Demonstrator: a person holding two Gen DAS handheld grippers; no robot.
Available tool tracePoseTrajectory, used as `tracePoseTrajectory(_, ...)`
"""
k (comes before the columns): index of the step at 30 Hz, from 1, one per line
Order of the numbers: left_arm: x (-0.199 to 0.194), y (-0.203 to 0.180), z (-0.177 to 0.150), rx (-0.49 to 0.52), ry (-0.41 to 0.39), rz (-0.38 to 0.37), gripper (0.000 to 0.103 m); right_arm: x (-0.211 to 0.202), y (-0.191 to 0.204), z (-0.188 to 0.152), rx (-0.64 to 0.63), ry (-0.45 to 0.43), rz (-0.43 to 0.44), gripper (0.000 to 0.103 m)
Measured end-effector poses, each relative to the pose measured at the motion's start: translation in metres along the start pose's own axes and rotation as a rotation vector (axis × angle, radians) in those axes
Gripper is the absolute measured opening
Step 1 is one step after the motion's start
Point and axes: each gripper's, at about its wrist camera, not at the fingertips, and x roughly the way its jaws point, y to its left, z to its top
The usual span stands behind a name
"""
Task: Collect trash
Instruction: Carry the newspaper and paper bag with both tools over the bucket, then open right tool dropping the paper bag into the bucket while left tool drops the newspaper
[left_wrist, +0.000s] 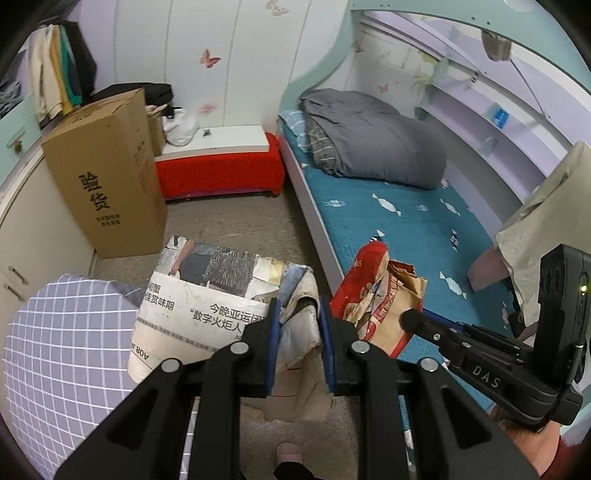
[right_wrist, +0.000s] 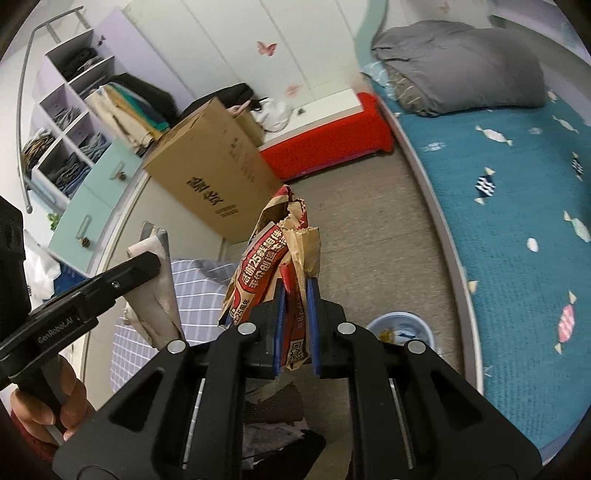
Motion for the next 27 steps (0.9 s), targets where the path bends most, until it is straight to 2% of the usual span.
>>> tracePoseTrajectory(5, 0.011, -0.019, 0.004, 0.024, 0.016, -0.006, 0.019, -0.003, -0.021, 0.002, 0.023, 0.005, -0.031, 0.012)
tracePoseTrajectory(8, 0.017, -0.024, 0.005, 0.035, 0.032, -0.005, 0.019, 0.002, -0.03, 0.005, 0.042, 0.03, -0.032, 0.019)
tracePoseTrajectory(11, 0.022, -0.026, 0.006, 0.039, 0.047, -0.007, 0.019, 0.011, -0.038, 0.004, 0.07, 0.043, -0.03, 0.054)
tracePoseTrajectory(15, 0.025, -0.026, 0.007, 0.048, 0.061, -0.008, 0.019, 0.008, -0.04, 0.004, 0.064, 0.041, -0.027, 0.054)
tracePoseTrajectory(27, 0.03, -0.044, 0.01, 0.095, 0.061, -0.034, 0.019, -0.039, -0.028, 0.012, -0.012, -0.103, -0.088, 0.058)
